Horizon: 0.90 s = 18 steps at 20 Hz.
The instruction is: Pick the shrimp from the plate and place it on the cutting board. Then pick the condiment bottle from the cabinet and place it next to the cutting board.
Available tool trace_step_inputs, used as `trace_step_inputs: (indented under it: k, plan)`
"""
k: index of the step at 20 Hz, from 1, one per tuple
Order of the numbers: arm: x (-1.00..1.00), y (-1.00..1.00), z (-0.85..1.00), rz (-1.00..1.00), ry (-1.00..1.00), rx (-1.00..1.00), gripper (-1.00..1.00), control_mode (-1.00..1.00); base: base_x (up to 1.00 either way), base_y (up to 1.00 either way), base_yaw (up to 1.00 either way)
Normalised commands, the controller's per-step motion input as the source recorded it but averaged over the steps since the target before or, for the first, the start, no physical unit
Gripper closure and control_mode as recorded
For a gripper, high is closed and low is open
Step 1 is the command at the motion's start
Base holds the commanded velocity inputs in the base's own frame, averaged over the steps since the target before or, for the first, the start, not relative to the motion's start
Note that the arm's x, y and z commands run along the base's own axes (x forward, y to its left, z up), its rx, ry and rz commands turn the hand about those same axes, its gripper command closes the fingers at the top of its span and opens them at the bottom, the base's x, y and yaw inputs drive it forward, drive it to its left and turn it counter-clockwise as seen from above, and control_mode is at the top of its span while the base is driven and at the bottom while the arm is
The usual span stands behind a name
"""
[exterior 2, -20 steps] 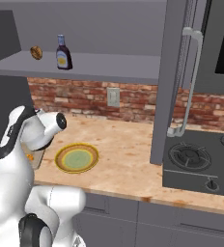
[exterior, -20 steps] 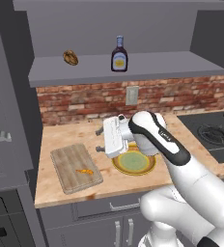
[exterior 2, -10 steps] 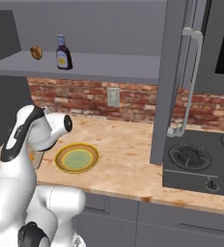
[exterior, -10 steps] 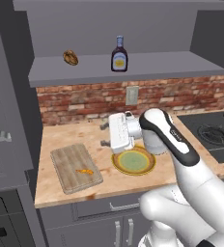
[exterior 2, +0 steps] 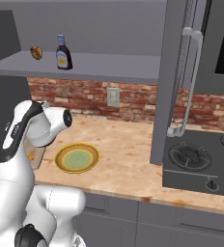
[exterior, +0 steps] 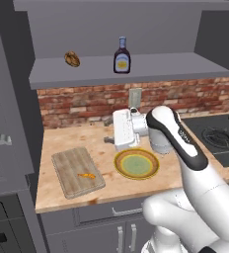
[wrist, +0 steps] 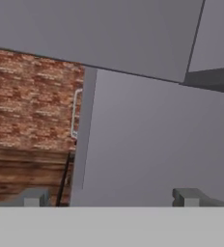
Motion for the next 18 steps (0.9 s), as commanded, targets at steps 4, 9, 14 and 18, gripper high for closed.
trace_step_inputs:
  k: [4,9,14,18]
  plan:
    - [0.0,-0.04,0.37,0.0,0.0,0.06,-1.0,-1.0,0.0,0.0,0.0]
    - [0.0,-0.03,0.34,0.0,0.0,0.07,-1.0,-1.0,0.0,0.0,0.0]
    - [0.0,-0.06,0.29,0.0,0.0,0.06,-1.0,-1.0,0.0,0.0,0.0]
    - [0.0,-0.1,0.3,0.0,0.0,0.06,-1.0,-1.0,0.0,0.0,0.0]
